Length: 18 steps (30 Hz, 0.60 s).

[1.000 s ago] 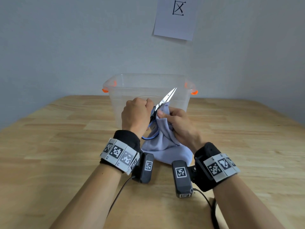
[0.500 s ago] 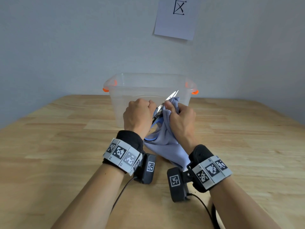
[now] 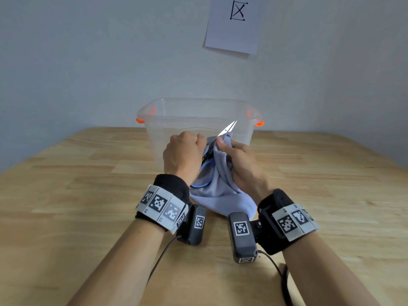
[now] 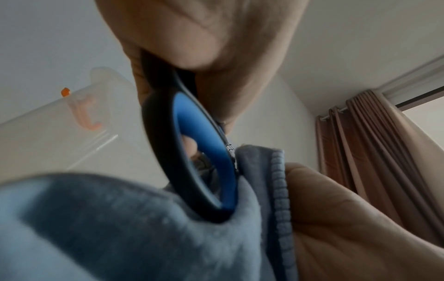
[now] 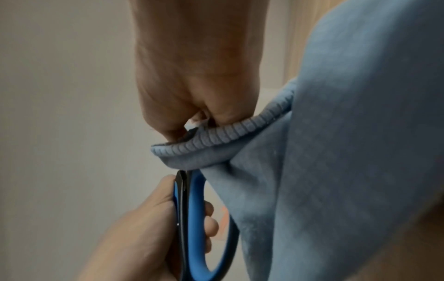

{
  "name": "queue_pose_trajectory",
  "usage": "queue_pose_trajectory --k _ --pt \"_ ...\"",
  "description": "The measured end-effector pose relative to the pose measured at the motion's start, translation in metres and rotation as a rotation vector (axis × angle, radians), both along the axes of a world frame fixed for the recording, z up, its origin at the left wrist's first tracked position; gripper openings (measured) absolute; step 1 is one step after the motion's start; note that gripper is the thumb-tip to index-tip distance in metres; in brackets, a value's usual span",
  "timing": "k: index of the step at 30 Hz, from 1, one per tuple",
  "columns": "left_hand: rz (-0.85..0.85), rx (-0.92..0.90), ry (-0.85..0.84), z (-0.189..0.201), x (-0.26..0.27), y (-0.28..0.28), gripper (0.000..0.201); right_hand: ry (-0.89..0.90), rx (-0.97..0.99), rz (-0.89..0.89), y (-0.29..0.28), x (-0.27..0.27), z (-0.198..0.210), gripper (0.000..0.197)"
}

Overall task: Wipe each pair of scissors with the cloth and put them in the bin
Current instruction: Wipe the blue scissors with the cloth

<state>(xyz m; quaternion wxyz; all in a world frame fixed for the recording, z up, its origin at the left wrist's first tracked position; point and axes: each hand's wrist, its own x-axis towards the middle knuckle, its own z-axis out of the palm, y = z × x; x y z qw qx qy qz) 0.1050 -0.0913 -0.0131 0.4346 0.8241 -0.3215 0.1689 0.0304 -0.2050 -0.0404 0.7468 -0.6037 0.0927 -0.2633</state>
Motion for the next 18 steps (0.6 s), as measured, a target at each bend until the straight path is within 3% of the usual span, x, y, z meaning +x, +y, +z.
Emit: queue_pose_trajectory --k 5,10,14,18 --pt "0.014 0.040 -0.045 0.000 -0.002 -0.002 0.055 0.010 -0.111 -0.097 0.007 0.003 -0.003 0.047" --pt "-0.013 0.039 -0.017 -0.001 0.003 0.000 0.054 0.079 -0.342 -0.203 -0.003 0.000 0.001 0.041" --pt "-0.029 0.036 0.038 -0.002 0.003 0.001 0.052 0.069 -0.288 -0.155 -0.009 -0.003 -0.002 0.032" --pt "-0.016 0.038 0.050 0.001 0.002 0.004 0.054 0.032 -0.108 -0.063 -0.013 -0.007 -0.002 0.027"
